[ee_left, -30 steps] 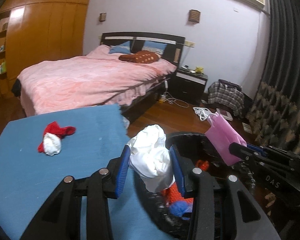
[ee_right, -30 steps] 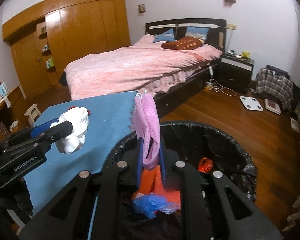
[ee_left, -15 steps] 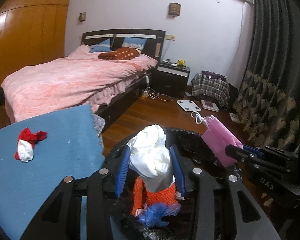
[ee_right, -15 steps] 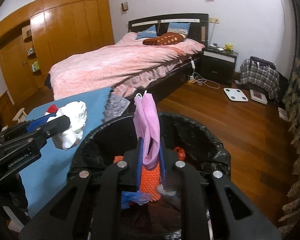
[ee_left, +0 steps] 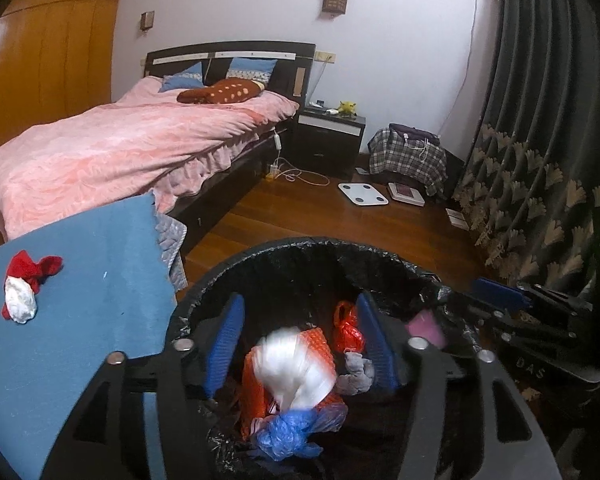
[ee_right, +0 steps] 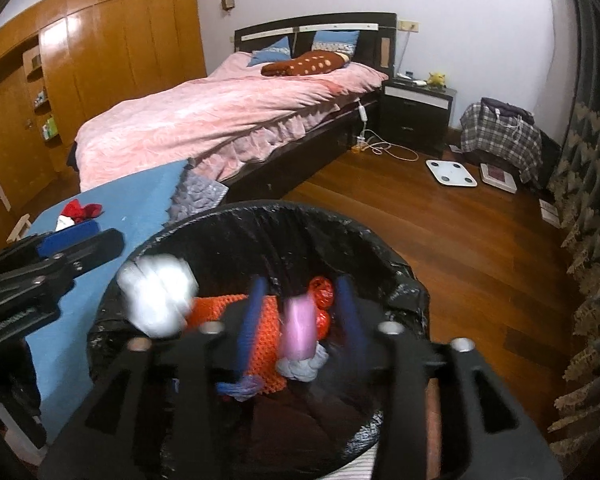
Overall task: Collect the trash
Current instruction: 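Carry the white cloth and pink mesh bag over the bin and open both tools, then move both tools back over the red cloth and white bundle on the table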
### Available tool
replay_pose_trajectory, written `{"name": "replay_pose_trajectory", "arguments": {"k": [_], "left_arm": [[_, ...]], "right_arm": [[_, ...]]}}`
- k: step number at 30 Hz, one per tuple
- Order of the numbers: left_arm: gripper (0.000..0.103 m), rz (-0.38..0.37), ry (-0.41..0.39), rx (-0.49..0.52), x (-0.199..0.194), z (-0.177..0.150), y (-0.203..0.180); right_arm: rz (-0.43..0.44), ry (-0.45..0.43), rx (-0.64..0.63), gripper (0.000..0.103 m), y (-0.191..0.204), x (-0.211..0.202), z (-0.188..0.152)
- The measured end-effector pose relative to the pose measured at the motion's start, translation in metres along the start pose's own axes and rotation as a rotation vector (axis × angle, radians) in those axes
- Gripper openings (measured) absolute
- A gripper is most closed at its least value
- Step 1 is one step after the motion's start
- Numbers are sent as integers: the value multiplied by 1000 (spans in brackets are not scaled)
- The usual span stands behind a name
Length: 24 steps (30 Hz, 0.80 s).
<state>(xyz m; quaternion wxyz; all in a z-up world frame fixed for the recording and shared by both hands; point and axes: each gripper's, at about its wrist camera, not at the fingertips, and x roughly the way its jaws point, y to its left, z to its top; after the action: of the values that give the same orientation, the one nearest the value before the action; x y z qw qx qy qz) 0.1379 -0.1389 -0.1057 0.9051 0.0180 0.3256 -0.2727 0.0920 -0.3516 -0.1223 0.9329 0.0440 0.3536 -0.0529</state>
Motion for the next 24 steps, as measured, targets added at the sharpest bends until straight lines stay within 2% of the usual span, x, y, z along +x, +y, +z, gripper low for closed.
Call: {"name": "replay_pose_trajectory", "arguments": {"k": [1, 3, 4, 5, 6, 12, 24], "left_arm": [[66, 2, 0, -5, -1, 0, 2], [71, 15, -6, -16, -4, 1, 7], [74, 26, -9, -21, -7, 1, 11], [80, 35, -12, -26, -8, 1, 13], [84, 48, -18, -34, -12, 1, 18], [93, 117, -40, -78, -32, 1, 52], [95, 297, -63, -167, -78, -20, 139]], "right_arm": [[-3, 2, 1, 54, -1, 1, -1], [-11, -7, 3, 76, -1, 0, -2], [-14, -15, 3, 82, -1, -2, -3], [-14, -21, 3, 91, 0, -3, -2], [-11, -24, 5, 94, 2, -4, -2], [10, -24, 14, 96, 16, -6, 5], [91, -34, -46, 97, 80, 12, 26]]}}
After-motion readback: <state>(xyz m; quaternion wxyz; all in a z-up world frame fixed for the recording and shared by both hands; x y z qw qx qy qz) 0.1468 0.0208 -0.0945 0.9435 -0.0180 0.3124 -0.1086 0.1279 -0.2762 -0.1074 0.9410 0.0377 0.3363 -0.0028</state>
